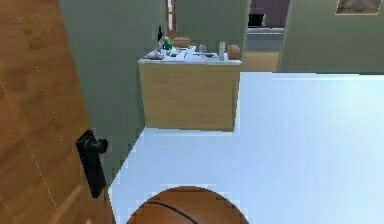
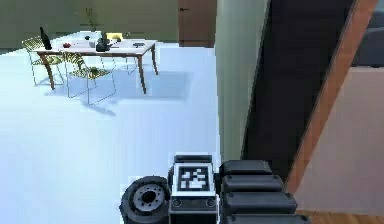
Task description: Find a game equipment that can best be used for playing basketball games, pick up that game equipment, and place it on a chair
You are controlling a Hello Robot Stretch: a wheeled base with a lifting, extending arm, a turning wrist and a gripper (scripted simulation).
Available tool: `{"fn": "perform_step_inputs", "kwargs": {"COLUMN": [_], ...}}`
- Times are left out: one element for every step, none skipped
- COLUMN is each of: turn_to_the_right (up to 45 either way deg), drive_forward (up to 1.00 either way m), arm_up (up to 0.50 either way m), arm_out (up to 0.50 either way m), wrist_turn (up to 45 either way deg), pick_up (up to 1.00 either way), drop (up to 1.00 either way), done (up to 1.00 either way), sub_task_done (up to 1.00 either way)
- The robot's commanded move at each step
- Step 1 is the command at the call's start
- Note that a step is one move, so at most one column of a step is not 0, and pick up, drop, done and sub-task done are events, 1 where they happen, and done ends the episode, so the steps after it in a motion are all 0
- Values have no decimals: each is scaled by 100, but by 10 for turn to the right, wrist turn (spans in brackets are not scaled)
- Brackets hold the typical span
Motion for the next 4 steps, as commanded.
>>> {"fn": "perform_step_inputs", "kwargs": {"turn_to_the_right": [450, 0, 0, 30], "drive_forward": [0, 100, 100, 0], "arm_up": [0, 0, 0, 0], "arm_out": [0, 0, 0, 0], "wrist_turn": [0, 0, 0, 0], "pick_up": [0, 0, 0, 0], "drop": [0, 0, 0, 0], "done": [0, 0, 0, 0], "sub_task_done": [0, 0, 0, 0]}}
